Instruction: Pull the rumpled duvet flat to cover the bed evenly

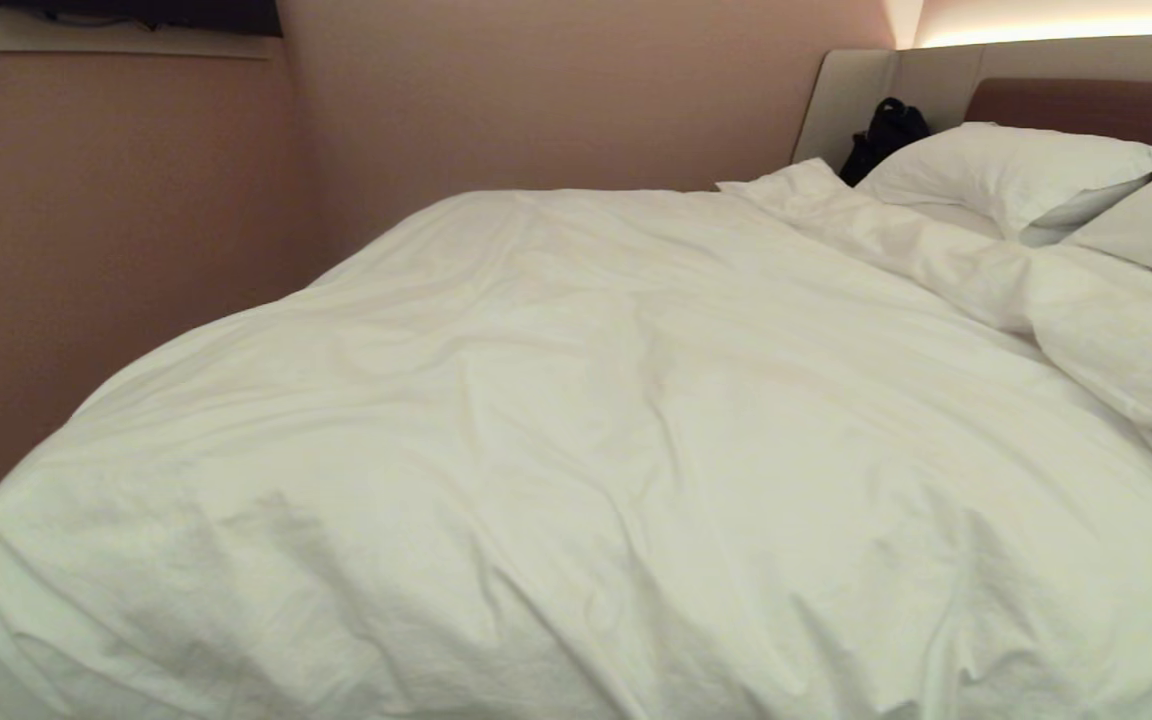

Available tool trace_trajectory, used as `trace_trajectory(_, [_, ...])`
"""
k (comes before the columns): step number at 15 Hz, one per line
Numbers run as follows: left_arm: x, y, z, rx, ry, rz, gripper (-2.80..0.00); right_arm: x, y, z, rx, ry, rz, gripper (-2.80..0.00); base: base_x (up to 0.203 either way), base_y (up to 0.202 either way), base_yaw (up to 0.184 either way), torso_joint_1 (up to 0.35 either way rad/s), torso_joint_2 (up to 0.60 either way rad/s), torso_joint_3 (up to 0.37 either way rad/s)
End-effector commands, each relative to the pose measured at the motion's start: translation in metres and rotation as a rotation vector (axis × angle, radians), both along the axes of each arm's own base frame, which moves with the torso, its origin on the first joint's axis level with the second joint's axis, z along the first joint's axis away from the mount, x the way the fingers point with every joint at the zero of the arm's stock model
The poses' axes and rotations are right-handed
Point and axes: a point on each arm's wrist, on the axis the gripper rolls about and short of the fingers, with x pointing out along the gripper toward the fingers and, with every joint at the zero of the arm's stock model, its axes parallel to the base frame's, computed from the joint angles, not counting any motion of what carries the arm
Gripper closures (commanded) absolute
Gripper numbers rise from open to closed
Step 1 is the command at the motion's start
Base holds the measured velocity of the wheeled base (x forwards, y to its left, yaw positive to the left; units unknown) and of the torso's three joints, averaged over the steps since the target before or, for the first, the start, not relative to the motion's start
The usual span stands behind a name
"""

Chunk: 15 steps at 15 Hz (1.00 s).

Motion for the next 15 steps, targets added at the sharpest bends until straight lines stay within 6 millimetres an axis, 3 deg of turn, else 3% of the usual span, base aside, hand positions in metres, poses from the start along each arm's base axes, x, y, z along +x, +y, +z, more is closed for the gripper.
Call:
trace_trajectory(1, [0.0000, 0.0000, 0.0001, 0.000, -0.001, 0.001, 0.00, 0.0000, 0.0000, 0.0000, 0.000, -0.001, 0.000, 0.00, 0.000, 0.192, 0.000, 0.002, 0.00, 0.003])
trace_trajectory(15, [0.0000, 0.0000, 0.0001, 0.000, -0.001, 0.001, 0.00, 0.0000, 0.0000, 0.0000, 0.000, -0.001, 0.000, 0.00, 0.000, 0.193, 0.000, 0.002, 0.00, 0.004])
